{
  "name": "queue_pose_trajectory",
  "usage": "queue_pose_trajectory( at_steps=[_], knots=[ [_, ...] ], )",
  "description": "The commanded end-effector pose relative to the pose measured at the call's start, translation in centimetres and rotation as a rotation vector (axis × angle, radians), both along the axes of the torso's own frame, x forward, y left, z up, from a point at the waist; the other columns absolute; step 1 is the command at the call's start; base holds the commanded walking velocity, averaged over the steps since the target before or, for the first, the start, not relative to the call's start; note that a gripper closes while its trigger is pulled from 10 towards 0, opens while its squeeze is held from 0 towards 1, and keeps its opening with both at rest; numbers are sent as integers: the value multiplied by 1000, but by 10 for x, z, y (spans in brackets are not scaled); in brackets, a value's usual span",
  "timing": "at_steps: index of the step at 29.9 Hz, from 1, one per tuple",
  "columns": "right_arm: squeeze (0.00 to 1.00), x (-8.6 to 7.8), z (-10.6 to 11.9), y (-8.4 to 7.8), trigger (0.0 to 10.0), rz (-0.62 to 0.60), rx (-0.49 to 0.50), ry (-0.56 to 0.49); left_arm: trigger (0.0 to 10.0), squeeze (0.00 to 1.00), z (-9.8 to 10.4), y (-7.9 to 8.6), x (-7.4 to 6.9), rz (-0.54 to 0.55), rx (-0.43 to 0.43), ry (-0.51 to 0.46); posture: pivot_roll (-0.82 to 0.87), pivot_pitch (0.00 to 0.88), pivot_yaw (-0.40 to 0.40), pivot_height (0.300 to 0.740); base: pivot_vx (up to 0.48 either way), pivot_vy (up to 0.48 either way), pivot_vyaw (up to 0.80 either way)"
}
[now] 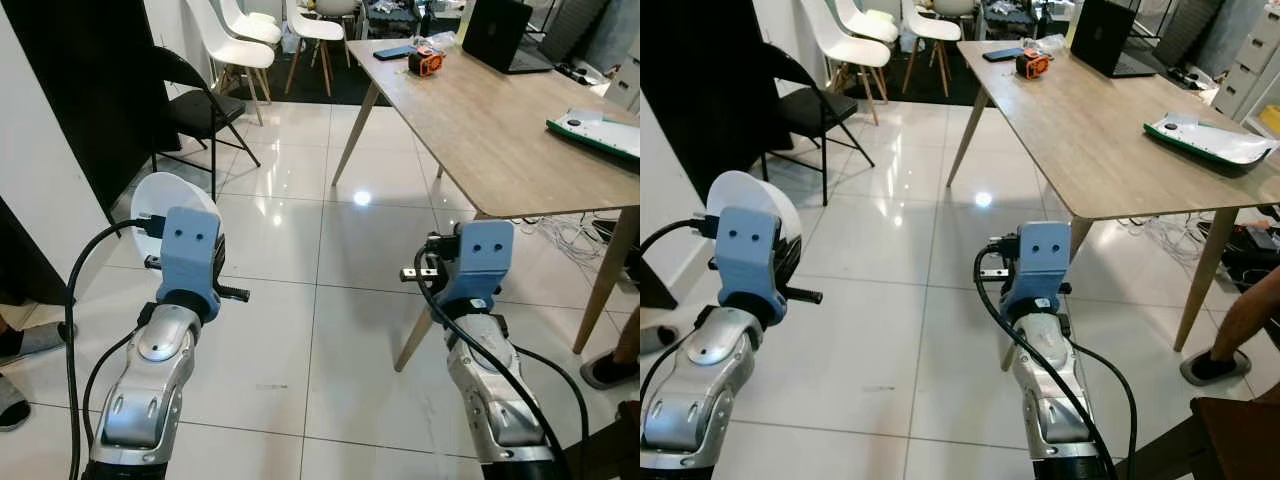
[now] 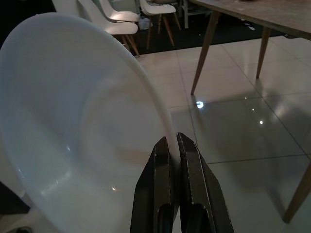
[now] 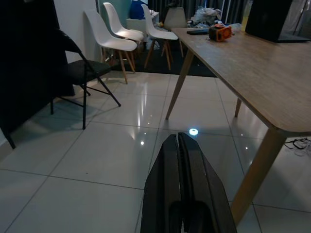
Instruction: Setting the table
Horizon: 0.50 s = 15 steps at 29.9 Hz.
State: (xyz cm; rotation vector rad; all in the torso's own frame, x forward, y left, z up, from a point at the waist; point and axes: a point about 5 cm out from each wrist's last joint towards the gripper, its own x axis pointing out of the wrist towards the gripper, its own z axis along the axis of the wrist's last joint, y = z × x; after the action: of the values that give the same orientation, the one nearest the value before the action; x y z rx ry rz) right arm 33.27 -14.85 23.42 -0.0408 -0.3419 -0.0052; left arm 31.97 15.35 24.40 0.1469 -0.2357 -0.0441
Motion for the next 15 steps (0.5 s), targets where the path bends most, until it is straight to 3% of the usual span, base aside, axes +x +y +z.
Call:
queue_pose_trajectory(
  at_steps=[1,15],
  knots=[
    [0,-1,-4,-1,10000,-5,10,13,10000,0,-3,4,0,13,-4,7,39,166,41,740,0,0,0],
    [0,-1,-4,-2,10000,-8,9,14,10000,0,-4,7,1,33,0,15,38,167,41,740,444,0,0]
  ],
)
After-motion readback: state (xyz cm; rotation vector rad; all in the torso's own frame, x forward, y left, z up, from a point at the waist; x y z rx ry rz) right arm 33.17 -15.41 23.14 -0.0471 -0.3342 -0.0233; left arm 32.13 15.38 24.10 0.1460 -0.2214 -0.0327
